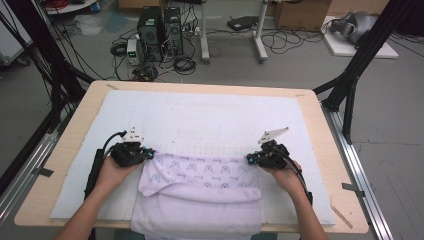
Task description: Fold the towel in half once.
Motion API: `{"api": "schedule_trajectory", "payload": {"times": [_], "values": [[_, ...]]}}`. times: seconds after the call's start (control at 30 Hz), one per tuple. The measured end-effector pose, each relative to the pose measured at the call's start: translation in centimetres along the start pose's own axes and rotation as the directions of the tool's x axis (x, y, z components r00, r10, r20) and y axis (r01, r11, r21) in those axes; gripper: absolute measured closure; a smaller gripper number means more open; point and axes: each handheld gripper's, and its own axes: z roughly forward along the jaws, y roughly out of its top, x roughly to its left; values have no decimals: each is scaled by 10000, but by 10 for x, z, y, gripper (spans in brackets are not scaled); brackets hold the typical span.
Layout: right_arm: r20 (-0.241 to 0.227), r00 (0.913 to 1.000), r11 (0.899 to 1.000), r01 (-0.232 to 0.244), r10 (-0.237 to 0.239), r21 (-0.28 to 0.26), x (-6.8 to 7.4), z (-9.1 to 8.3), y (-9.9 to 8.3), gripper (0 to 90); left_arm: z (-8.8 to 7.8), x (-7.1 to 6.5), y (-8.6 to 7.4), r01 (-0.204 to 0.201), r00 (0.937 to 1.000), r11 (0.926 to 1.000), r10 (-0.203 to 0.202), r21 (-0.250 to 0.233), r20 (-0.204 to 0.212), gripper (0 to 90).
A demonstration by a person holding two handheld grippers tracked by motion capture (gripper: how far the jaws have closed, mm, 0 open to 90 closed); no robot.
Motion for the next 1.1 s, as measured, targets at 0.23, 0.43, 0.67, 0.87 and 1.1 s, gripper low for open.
{"api": "schedule_trajectory", "payload": {"times": [0.23, 0.43, 0.67, 0.87, 1.1], "values": [[1319, 9911, 9979, 268, -188, -588, -31, -27, 63, 867, -11, 40, 68, 74, 9937, 9986, -132, -522, -1113, 862], [1966, 9805, 9912, 273, -13, -1294, -59, -57, 116, 868, -27, 62, 129, -222, 9826, 9940, 19, -1074, -1857, 862], [1310, 9900, 9915, -349, 514, -1254, -78, -41, 116, 621, -12, 77, 109, 338, 9785, 9987, -410, -393, -2023, 659], [1020, 9936, 9935, -377, 488, -1076, -66, -24, 78, 571, -7, 69, 65, 497, 9926, 9986, -517, -207, -1097, 610], [163, 9990, 9942, -400, 418, -1002, -42, -12, 50, 530, -6, 40, 39, 187, 9998, 9995, -185, -266, 85, 572]]}}
